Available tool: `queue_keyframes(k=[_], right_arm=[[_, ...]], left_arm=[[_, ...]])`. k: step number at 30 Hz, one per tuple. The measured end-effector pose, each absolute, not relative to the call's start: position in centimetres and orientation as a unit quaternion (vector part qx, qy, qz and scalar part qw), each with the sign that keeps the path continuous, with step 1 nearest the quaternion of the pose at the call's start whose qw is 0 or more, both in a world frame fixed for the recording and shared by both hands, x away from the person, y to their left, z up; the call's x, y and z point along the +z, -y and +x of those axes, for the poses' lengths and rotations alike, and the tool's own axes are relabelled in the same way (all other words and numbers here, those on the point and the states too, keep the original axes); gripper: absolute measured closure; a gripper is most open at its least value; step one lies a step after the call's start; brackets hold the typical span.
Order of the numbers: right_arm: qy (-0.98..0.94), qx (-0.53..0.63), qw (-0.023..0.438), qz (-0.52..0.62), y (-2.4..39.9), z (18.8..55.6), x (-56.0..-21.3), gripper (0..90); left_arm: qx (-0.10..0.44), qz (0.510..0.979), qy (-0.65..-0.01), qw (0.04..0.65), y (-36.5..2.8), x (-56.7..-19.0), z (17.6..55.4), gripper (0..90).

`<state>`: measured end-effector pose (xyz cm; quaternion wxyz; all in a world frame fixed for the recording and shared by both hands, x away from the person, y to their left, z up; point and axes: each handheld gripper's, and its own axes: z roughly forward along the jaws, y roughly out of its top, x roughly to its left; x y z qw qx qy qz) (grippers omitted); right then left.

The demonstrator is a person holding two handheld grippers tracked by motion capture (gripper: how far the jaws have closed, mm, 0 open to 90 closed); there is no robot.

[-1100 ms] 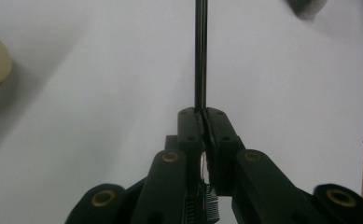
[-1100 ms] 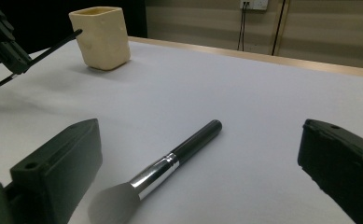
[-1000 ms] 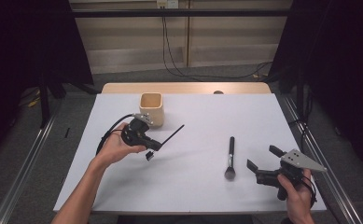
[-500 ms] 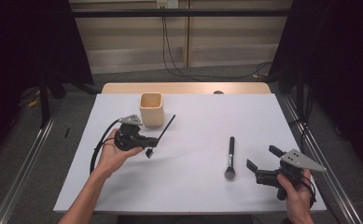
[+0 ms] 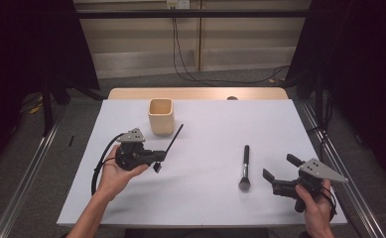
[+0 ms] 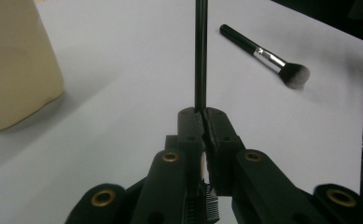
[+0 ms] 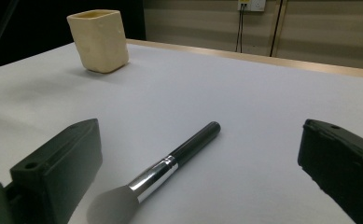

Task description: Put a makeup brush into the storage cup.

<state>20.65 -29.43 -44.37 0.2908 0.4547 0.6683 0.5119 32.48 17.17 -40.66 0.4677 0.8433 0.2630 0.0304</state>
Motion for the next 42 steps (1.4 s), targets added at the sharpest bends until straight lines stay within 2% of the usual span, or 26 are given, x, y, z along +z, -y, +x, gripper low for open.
queue_keyframes(k=[9, 23, 42], right_arm=[[-0.670, 0.514, 0.289, 0.451, 29.1, 20.6, -44.3, 0.0], [-0.675, 0.519, 0.282, 0.443, 28.8, 20.5, -44.0, 0.0], [-0.707, 0.551, 0.214, 0.388, 24.2, 22.4, -43.2, 0.2]], left_arm=[[0.017, 0.830, -0.262, 0.493, -17.1, -40.8, 30.8, 85.6], [0.000, 0.836, -0.241, 0.493, -16.3, -40.6, 29.3, 85.6], [-0.032, 0.850, -0.204, 0.484, -14.4, -40.5, 28.6, 85.6]])
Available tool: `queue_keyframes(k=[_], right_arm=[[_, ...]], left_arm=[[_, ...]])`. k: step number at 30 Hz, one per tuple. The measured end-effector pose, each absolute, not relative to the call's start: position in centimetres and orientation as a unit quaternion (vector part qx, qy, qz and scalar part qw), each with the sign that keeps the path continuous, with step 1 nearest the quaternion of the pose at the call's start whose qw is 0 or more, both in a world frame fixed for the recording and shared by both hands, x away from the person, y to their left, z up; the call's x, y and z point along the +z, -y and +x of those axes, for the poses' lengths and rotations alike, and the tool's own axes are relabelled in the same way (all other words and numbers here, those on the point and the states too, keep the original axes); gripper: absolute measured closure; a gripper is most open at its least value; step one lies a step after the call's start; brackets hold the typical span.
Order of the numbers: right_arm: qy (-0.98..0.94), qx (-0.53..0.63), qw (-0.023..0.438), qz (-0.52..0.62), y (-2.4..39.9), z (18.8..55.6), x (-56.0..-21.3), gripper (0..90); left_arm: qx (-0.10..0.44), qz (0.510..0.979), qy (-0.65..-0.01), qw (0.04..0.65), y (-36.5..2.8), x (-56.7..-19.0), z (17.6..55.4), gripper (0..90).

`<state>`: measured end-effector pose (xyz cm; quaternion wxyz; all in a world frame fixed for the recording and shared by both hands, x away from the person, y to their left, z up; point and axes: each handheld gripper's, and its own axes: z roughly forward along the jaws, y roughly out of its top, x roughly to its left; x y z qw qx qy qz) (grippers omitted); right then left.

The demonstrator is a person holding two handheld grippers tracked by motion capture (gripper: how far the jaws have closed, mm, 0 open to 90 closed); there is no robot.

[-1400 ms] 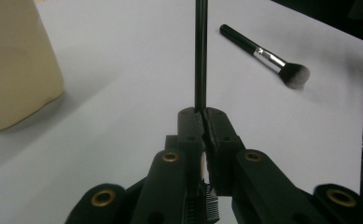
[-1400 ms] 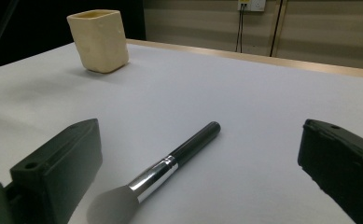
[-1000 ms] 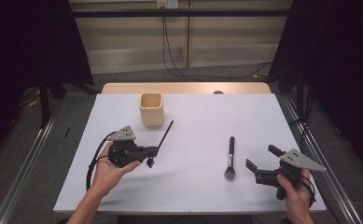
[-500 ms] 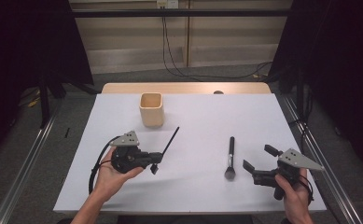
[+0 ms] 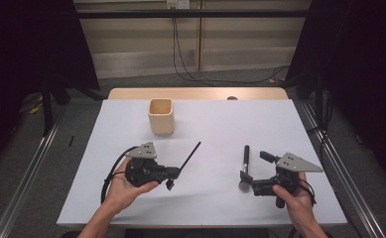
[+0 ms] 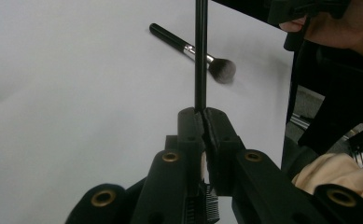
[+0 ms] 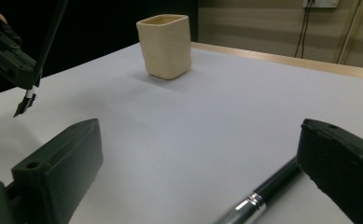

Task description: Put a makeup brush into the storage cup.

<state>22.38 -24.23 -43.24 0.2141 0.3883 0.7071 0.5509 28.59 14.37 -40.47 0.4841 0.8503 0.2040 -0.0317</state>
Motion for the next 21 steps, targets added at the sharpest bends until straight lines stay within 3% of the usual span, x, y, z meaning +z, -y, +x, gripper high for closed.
queue_keyframes(k=[21], right_arm=[[-0.784, 0.525, 0.150, 0.296, 19.2, 24.8, -41.6, 0.4]], left_arm=[[-0.052, 0.900, -0.170, 0.399, -12.9, -39.1, 28.3, 85.7]])
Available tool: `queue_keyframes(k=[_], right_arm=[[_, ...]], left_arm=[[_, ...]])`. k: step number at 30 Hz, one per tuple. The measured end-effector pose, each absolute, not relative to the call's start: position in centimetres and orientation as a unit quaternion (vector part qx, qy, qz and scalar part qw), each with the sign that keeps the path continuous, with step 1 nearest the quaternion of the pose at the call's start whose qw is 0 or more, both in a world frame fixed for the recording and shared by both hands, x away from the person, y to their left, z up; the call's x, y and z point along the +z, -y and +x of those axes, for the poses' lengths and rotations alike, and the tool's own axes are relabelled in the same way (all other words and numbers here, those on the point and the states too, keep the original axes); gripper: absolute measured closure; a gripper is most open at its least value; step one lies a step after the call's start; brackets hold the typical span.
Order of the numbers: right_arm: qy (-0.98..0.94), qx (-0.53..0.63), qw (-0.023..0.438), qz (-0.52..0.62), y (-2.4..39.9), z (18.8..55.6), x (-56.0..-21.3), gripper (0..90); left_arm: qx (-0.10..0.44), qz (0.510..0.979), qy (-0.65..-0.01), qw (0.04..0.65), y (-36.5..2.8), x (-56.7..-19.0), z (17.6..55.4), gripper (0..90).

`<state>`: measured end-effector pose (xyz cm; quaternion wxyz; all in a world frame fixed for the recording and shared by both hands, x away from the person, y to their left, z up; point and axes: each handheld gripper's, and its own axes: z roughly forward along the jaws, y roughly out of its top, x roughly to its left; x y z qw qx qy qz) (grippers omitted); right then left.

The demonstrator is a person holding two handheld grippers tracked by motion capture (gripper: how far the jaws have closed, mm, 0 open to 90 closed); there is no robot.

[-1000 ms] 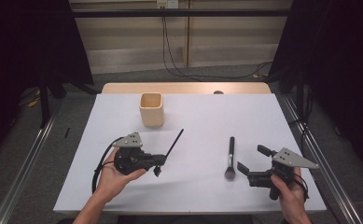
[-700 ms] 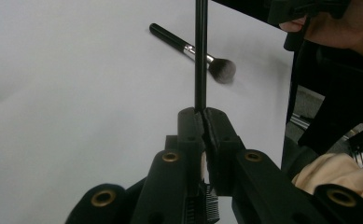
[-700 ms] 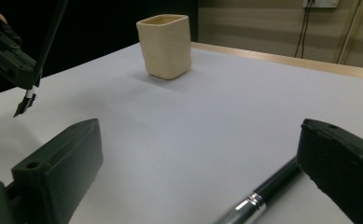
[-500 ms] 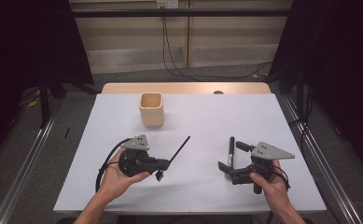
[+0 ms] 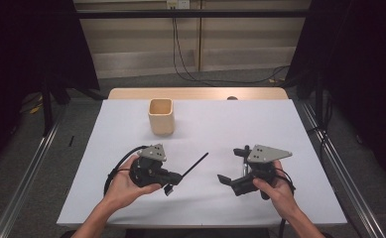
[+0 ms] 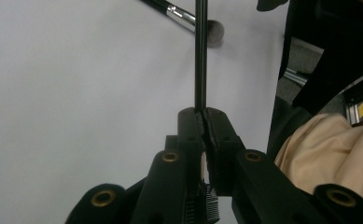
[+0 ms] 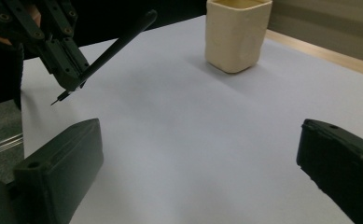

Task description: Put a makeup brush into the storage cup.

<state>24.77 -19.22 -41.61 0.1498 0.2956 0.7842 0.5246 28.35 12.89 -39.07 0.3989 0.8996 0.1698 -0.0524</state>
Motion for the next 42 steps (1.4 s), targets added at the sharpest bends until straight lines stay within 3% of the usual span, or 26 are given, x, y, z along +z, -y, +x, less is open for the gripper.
queue_keyframes(k=[12, 30, 37, 42], right_arm=[[-0.811, 0.505, 0.112, 0.273, 17.9, 25.8, -41.3, 0.9], [-0.866, 0.440, 0.045, 0.236, 16.4, 26.8, -40.8, 2.4], [-0.890, 0.404, 0.047, 0.205, 15.5, 27.1, -40.8, 4.2], [-0.901, 0.393, 0.024, 0.181, 15.1, 27.4, -41.0, 3.0]], left_arm=[[-0.034, 0.933, -0.141, 0.328, -12.6, -38.5, 28.7, 85.7], [-0.046, 0.949, -0.123, 0.286, -11.9, -38.4, 29.4, 85.7], [-0.050, 0.956, -0.114, 0.266, -11.4, -38.2, 29.8, 85.6], [-0.054, 0.963, -0.100, 0.244, -10.9, -38.1, 30.0, 85.7]])
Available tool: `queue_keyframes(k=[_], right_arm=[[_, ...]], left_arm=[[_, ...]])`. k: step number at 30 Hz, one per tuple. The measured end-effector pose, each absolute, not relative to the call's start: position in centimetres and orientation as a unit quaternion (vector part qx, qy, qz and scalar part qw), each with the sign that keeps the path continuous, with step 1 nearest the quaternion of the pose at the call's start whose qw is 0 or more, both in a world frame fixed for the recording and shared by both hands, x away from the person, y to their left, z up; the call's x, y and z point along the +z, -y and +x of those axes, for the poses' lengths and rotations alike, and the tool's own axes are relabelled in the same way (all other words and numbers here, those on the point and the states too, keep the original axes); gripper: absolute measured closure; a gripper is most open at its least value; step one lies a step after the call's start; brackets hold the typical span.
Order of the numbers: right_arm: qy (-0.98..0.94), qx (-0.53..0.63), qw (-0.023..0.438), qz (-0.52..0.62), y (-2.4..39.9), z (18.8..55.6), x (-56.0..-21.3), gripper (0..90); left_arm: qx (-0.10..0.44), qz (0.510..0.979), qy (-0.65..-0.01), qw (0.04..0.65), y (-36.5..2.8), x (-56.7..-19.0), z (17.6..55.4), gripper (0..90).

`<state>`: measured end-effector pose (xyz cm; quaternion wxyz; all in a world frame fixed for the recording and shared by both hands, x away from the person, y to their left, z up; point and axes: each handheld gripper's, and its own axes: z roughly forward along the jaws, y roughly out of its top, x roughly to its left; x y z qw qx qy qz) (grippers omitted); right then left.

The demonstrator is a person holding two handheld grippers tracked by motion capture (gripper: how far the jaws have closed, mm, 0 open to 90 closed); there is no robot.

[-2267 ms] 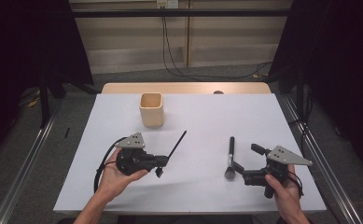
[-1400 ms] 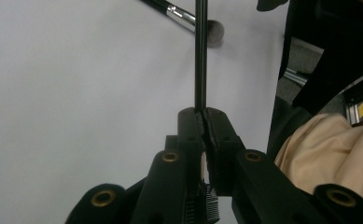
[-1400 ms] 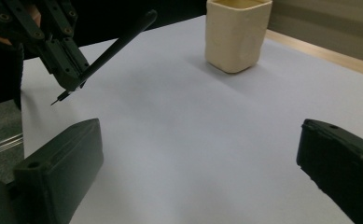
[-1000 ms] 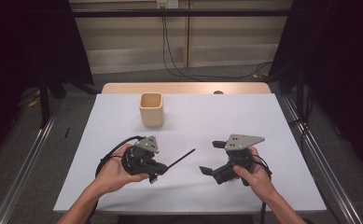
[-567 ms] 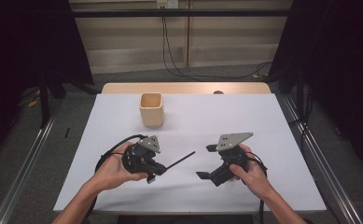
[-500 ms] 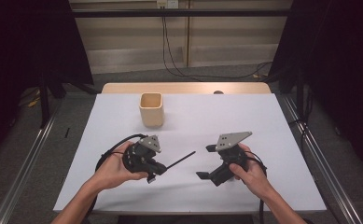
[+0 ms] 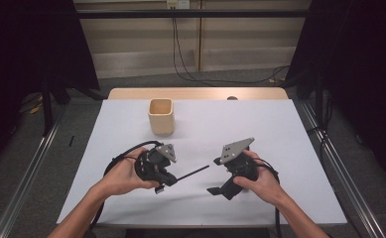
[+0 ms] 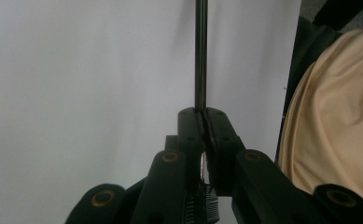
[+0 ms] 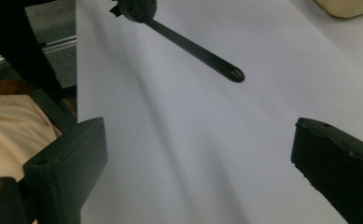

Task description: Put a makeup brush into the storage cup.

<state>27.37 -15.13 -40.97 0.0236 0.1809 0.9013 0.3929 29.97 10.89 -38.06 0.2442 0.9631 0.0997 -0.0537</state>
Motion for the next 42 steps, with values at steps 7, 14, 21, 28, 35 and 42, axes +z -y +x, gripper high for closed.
queue_keyframes(k=[7, 14, 21, 28, 35, 42], right_arm=[[-0.915, 0.365, 0.012, 0.172, 14.4, 27.7, -41.3, 3.3], [-0.922, 0.348, 0.000, 0.169, 14.3, 28.2, -41.6, 3.3], [-0.938, 0.308, -0.007, 0.160, 13.5, 28.8, -41.5, 3.9], [-0.949, 0.278, -0.029, 0.144, 13.2, 29.5, -41.3, 12.6], [-0.961, 0.248, -0.042, 0.117, 12.1, 29.6, -42.3, 17.6], [-0.966, 0.231, -0.052, 0.103, 11.6, 29.8, -41.5, 27.1]], left_arm=[[-0.057, 0.966, -0.092, 0.234, -10.3, -38.0, 30.6, 85.6], [-0.061, 0.973, -0.084, 0.207, -9.9, -38.6, 31.1, 85.6], [-0.064, 0.979, -0.071, 0.181, -9.4, -38.6, 30.9, 85.6], [-0.065, 0.984, -0.053, 0.155, -8.7, -38.8, 30.8, 85.6], [-0.071, 0.987, -0.045, 0.138, -8.3, -39.0, 30.6, 85.6], [-0.068, 0.988, -0.042, 0.131, -8.1, -38.6, 30.5, 85.5]])
